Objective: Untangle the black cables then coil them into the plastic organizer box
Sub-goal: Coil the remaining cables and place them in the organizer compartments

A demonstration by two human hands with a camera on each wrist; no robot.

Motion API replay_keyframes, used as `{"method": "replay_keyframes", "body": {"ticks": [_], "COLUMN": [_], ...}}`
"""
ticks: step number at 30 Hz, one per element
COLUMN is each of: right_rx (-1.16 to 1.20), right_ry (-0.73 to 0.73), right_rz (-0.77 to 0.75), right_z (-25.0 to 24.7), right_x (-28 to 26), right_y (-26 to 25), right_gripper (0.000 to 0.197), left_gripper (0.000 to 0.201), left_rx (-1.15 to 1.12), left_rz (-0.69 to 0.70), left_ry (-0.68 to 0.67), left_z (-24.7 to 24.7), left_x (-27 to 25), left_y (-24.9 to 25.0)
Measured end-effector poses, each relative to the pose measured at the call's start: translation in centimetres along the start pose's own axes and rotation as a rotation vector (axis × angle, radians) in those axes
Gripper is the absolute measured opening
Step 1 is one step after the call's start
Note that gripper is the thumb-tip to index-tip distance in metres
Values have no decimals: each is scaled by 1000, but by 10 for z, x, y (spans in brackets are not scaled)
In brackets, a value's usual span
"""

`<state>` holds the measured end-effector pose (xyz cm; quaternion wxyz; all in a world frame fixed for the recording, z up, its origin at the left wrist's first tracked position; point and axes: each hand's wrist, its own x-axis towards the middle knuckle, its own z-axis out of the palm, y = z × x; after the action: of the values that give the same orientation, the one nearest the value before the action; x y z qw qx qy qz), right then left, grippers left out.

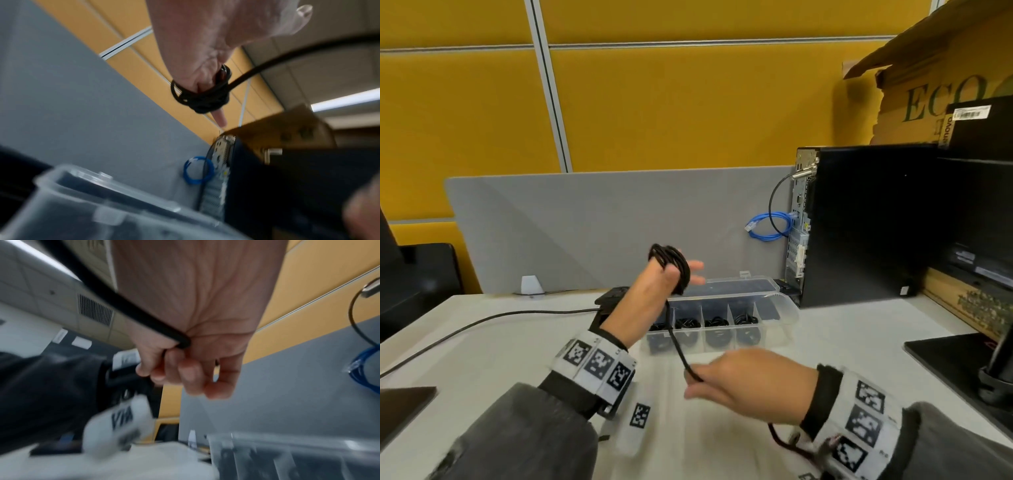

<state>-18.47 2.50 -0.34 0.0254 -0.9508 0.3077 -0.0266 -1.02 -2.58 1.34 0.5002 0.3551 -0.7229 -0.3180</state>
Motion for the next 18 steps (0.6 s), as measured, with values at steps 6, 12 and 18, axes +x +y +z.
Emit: {"method": "replay_keyframes", "body": {"ticks": [6,12,18], "right_rx": [293,1073,1905], "right_ry": [343,137,477], "right_rz": [135,180,228], "right_z": [-48,-33,-22], "right_x": [-9,-25,-38], "right_y": [42,81,108], "right_gripper": [28,17,31], "left_gripper": [74,38,37], "left_rx": [279,479,397], "left_rz": [-131,-236,-379], "left_ry": [-294,-250,-143], "left_z": [1,-11,-21], "left_x": [-23,-25,-28], "left_y": [-6,-2,-8]}}
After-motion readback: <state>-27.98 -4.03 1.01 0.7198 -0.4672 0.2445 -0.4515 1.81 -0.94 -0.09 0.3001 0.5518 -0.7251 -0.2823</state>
